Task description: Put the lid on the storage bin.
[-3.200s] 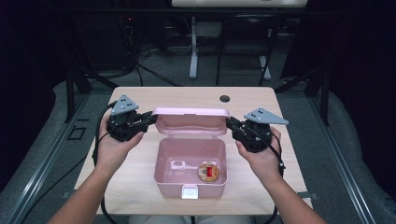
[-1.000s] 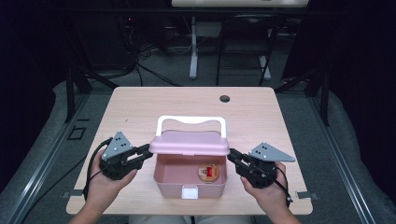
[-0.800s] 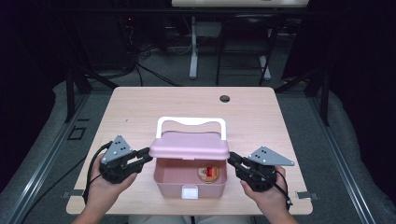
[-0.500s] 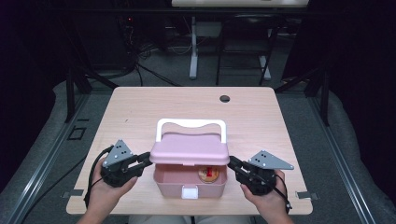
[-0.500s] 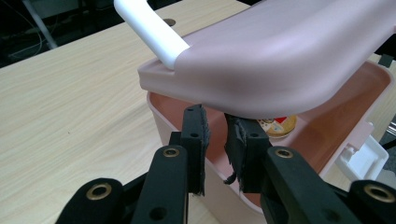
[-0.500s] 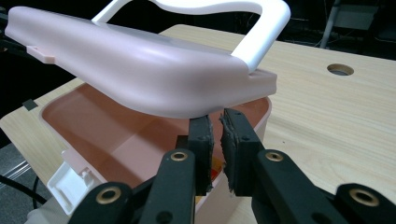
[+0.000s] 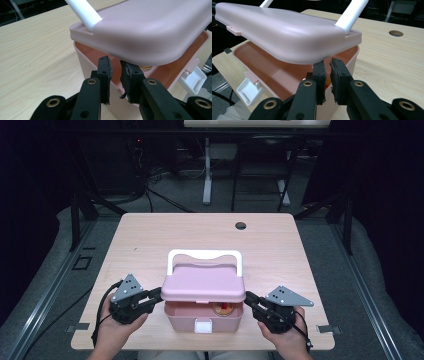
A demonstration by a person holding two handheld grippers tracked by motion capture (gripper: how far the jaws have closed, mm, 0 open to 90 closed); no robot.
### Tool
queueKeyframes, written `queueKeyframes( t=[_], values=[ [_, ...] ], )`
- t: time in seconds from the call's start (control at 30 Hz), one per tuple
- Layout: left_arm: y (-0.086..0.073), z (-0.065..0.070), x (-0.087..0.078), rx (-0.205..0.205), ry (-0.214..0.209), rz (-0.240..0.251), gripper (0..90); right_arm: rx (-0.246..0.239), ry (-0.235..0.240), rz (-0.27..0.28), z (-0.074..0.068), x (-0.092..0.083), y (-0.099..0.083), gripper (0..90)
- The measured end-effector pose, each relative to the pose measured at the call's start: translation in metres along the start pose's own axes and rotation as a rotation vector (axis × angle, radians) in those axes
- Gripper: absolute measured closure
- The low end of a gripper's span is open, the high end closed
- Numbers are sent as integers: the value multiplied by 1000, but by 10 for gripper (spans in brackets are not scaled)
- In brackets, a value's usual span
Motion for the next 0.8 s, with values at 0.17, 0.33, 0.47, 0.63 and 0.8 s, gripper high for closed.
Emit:
queueKeyframes(
  t=[0.17,0.33,0.47,0.63,0.8],
  values=[
    [-4,1,1,-4,-4,-9,766,7,7,-9,-1,2,-5,815],
    [-8,1,3,-3,-6,-20,765,12,12,-19,-1,3,-10,815],
    [-12,2,5,-7,-8,-26,765,20,12,-27,0,3,-14,815],
    [-17,2,6,-12,-12,-38,765,25,13,-37,1,3,-20,816],
    [-19,3,7,-8,-15,-47,765,34,17,-40,1,3,-22,816]
  ],
)
Point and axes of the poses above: each handheld gripper's, and its own axes: x roughly forward along the jaws, y roughly out of its top, z roughly to its right, the point moved 9 cm from there along x, roughly forward along the jaws, and after that the axes turned 8 degrees about -z, right-handed, at the moved point
